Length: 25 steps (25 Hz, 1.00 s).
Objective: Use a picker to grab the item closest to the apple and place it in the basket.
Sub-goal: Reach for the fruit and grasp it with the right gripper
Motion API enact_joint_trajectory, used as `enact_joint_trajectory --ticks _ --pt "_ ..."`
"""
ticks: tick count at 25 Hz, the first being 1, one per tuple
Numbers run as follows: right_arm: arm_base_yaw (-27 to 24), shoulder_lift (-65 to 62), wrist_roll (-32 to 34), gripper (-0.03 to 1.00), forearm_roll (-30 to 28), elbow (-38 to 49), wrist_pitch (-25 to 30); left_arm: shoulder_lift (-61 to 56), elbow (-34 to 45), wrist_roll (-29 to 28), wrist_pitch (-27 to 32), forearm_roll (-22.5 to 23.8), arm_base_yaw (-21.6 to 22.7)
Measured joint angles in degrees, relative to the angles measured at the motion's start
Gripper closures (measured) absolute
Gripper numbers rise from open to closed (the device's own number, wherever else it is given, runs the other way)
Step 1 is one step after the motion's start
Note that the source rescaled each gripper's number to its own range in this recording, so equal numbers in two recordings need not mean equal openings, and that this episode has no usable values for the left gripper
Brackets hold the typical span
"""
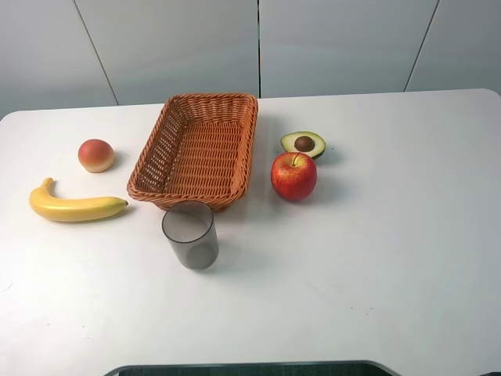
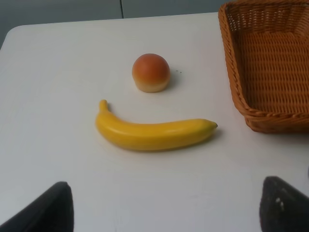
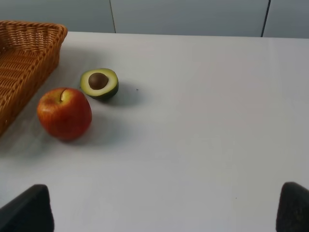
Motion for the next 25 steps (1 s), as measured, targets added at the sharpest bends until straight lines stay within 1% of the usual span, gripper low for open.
enact_joint_trajectory --ticks 25 --pt "0.0 0.0 0.0 -0.03 0.2 0.0 0.0 0.0 0.0 0.1 0.0 0.0 0.0"
